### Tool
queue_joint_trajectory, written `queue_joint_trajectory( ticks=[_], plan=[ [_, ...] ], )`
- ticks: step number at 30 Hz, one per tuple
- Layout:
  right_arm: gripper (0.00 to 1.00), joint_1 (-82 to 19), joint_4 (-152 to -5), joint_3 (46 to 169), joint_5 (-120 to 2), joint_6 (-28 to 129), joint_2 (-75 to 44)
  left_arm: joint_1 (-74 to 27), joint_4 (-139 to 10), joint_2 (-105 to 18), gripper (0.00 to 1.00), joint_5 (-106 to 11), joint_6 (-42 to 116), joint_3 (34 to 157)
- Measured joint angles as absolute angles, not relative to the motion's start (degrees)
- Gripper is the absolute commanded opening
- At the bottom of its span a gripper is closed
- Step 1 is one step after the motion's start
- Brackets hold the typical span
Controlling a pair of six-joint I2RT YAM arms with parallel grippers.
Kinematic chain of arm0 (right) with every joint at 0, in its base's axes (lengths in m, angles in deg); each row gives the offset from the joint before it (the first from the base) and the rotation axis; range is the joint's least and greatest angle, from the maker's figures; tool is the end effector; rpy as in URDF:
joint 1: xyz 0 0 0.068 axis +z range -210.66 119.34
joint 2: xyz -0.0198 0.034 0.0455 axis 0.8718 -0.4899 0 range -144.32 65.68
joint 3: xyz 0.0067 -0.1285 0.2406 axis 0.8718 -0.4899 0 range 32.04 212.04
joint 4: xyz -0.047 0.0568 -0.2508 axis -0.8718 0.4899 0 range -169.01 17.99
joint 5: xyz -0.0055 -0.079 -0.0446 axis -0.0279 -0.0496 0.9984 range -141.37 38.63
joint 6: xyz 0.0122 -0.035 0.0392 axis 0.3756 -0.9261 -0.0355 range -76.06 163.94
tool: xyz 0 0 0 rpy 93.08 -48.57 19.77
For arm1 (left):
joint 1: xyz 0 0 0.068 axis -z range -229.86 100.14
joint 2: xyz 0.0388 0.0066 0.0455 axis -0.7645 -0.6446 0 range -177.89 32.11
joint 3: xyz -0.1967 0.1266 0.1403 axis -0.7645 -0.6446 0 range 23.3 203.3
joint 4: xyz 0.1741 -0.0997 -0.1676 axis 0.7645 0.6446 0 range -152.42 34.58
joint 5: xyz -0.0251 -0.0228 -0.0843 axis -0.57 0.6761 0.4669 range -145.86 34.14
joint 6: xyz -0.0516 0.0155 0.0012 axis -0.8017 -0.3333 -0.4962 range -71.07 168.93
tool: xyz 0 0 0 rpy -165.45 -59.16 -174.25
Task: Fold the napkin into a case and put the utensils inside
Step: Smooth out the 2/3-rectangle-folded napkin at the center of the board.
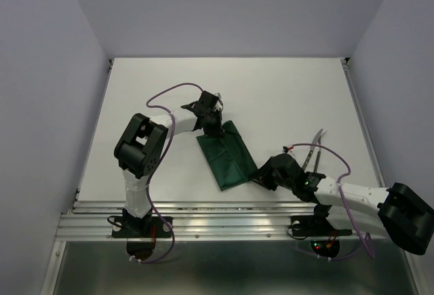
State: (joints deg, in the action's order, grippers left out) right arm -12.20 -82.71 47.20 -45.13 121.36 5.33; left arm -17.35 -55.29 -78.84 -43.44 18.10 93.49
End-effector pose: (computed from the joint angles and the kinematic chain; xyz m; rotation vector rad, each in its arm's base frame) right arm 0.1264 0.1370 0.1389 0.6855 2.4090 0.9424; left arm 0.3433 -0.2278 0.1649 0.1428 2.5230 -0.7442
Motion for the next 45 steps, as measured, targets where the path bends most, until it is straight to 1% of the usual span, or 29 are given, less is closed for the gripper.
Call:
queue_joint_trajectory(
  ticks=[2, 3, 5, 6, 23, 31, 39, 41, 45],
  plan=[
    [0.13, -12.2, -82.8, 47.2, -45.1, 121.3, 5.3, -17.4, -55.3, -78.8, 0.0, -43.4, 18.1, 93.5],
    [0.08, -12.2, -83.0, 47.2, -45.1, 121.4, 5.2, -17.4, -55.3, -78.8, 0.0, -43.4, 18.1, 93.5],
    [0.02, -12.1, -83.3, 47.2, -45.2, 121.4, 4.8, -17.4, -55.3, -78.8, 0.0, -43.5, 18.1, 93.5],
    [0.01, -12.0, -83.4, 47.2, -45.1, 121.4, 4.7, -17.4, -55.3, -78.8, 0.0, -43.5, 18.1, 93.5],
    [0.01, -11.3, -86.5, 47.6, -46.5, 119.6, 1.7, -17.7, -54.0, -78.8, 0.0, -43.7, 18.3, 95.9],
    [0.01, -9.9, -88.7, 50.3, -48.5, 118.2, -3.1, -17.9, -53.7, -78.9, 0.0, -43.9, 18.5, 96.0],
    [0.01, -9.2, -89.5, 52.1, -48.8, 117.2, -4.0, -17.9, -53.4, -78.9, 0.0, -43.9, 18.5, 96.0],
    [0.01, -9.0, -89.5, 52.7, -48.8, 116.8, -3.7, -18.0, -53.3, -78.9, 0.0, -44.0, 18.5, 96.0],
    [0.06, -8.8, -90.0, 53.4, -48.8, 116.6, -3.7, -18.1, -53.1, -78.9, 0.0, -44.1, 18.5, 96.1]
  ],
)
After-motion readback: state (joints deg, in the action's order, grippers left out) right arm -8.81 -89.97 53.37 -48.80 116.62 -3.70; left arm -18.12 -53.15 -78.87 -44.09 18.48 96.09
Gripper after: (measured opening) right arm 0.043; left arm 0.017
